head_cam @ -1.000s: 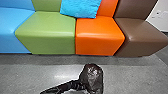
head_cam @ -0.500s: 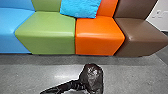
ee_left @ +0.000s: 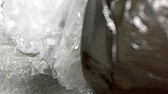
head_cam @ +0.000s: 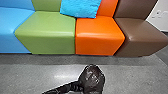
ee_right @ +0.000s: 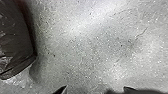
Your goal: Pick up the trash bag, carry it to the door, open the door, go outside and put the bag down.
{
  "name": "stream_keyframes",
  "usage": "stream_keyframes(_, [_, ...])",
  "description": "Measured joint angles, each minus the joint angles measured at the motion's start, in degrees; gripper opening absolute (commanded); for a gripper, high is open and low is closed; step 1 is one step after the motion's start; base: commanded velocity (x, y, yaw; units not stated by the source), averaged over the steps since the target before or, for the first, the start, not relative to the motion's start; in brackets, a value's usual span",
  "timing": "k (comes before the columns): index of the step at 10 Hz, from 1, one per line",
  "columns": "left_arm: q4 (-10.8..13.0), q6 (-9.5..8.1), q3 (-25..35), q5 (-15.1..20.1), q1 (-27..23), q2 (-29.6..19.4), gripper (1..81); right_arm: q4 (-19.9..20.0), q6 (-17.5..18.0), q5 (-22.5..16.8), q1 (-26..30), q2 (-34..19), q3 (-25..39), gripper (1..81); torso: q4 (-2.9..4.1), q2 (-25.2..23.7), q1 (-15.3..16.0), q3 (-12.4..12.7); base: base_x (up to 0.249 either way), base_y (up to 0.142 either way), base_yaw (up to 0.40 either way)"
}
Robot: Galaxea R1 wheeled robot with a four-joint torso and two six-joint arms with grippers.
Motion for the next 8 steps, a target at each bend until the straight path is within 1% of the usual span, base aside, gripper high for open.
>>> stream_keyframes(8, [-0.07,-0.02,0.0,-0.26,0.18,-0.09,1.0,-0.02,-0.02,0.07,-0.3,0.16,-0.02,81.1,0.0,0.04,0.0,0.0,0.0,0.0,0.0])
